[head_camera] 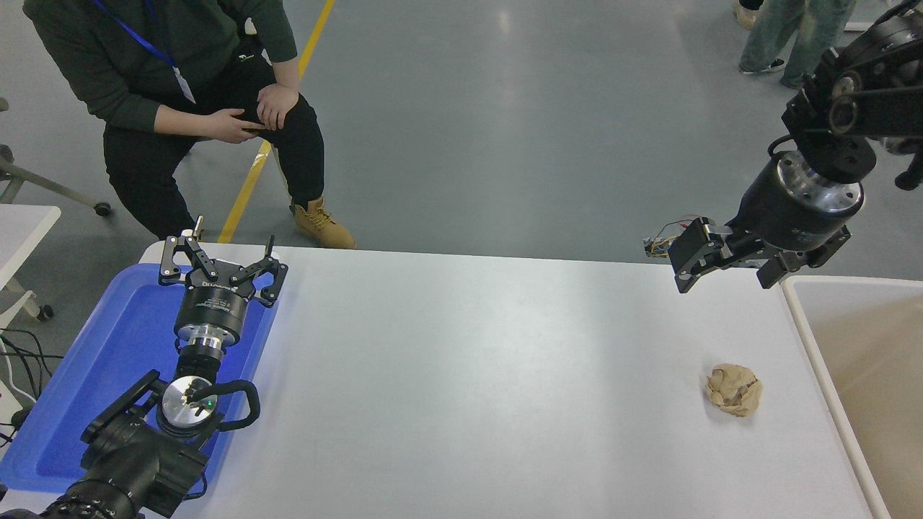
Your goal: Pick up paper ball place in dustbin
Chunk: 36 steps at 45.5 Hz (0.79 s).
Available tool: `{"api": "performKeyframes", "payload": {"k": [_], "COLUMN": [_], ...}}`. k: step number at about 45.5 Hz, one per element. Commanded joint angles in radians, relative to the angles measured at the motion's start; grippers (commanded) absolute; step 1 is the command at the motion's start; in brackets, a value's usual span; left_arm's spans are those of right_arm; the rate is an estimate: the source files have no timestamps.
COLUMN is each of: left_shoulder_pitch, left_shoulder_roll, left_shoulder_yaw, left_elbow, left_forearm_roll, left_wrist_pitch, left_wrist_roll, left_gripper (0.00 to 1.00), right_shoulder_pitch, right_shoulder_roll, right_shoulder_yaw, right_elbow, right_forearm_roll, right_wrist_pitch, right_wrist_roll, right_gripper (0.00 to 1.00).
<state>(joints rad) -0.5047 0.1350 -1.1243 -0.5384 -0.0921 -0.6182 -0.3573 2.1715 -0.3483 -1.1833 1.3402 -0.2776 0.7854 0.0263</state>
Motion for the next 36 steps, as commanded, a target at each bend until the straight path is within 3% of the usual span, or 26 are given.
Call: {"api": "performKeyframes", "payload": {"k": [1,36], "left_shoulder_pitch": [0.0,0.0], "left_shoulder_roll": [0.0,0.0], "left_shoulder_yaw": [0.001,0.0], "left_elbow": [0.0,0.0], "left_forearm_roll": [0.0,0.0], "left_wrist_pitch": [0.0,0.0], "left_wrist_roll": [0.0,0.0], "left_gripper": [1.0,1.0], "right_shoulder_pitch": [-0.03,-0.035], "right_shoulder_roll": [0.002,0.028], "right_shoulder_yaw": [0.024,0.05], "right_elbow": [-0.006,-0.07], "right_forearm_roll": [-0.008,-0.009], "right_wrist_pitch": [0.0,0.0], "right_wrist_roll": [0.0,0.0], "right_gripper": [1.0,1.0]}}
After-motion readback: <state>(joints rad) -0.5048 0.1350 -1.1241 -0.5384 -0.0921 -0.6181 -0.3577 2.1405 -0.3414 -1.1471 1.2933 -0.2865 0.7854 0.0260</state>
